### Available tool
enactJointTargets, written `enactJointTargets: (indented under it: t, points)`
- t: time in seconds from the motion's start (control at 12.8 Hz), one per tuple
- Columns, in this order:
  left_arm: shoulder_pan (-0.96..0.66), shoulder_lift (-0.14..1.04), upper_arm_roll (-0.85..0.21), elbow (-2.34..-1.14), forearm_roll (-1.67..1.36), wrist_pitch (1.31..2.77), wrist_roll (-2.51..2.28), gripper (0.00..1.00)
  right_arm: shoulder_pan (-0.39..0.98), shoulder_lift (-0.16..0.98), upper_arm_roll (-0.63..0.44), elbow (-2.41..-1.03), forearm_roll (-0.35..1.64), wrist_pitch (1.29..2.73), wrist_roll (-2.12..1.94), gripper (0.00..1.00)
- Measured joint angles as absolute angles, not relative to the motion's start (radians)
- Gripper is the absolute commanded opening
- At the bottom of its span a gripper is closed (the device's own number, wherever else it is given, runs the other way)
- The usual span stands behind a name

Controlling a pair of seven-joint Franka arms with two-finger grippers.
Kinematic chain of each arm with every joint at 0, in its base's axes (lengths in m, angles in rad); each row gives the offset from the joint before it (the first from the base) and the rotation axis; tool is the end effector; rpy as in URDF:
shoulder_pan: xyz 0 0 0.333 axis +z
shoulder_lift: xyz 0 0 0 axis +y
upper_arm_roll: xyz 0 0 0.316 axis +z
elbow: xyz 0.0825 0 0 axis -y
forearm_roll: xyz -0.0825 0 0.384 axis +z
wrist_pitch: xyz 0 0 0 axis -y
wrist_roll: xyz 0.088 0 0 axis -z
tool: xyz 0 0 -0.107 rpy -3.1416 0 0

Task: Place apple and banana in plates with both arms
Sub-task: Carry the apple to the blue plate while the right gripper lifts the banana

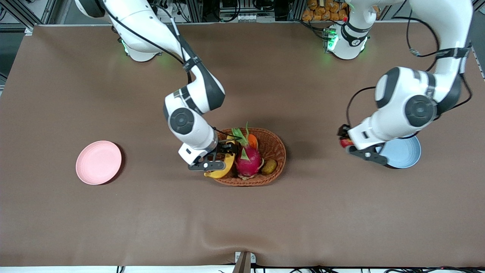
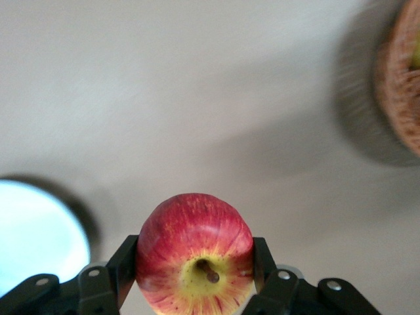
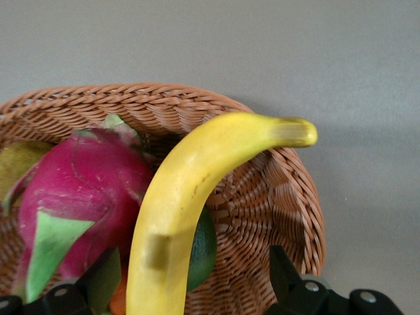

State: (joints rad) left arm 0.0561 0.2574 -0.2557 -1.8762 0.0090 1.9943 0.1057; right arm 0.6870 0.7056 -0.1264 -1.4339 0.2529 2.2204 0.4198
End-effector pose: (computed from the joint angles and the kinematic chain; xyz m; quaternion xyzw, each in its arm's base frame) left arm 0.5906 -0.1116 0.3690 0.9858 -0.1519 -0.0666 0.0253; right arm 0.6063 0.4115 0.2865 -0.9969 -0.0149 -0.0089 0.0768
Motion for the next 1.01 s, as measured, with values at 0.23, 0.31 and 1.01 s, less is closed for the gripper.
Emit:
enactJointTargets:
  t: [0.23,0.31,1.01]
  points:
    - [0.189,0.225,-0.255,-1.949,0.009,1.994,0.206,0.33,0.718,0.743,-0.126,-1.434,0.206,2.272,0.420,1.00]
    - [0.234,0.222,-0.254,-1.968,0.009,1.994,0.244,0.33,0.726,0.751,-0.127,-1.434,0.204,2.282,0.420,1.00]
    - [0.489,0.320,-0.250,-2.072,0.091,2.248,0.478,0.32,0.731,0.756,-0.127,-1.433,0.179,2.287,0.423,0.06]
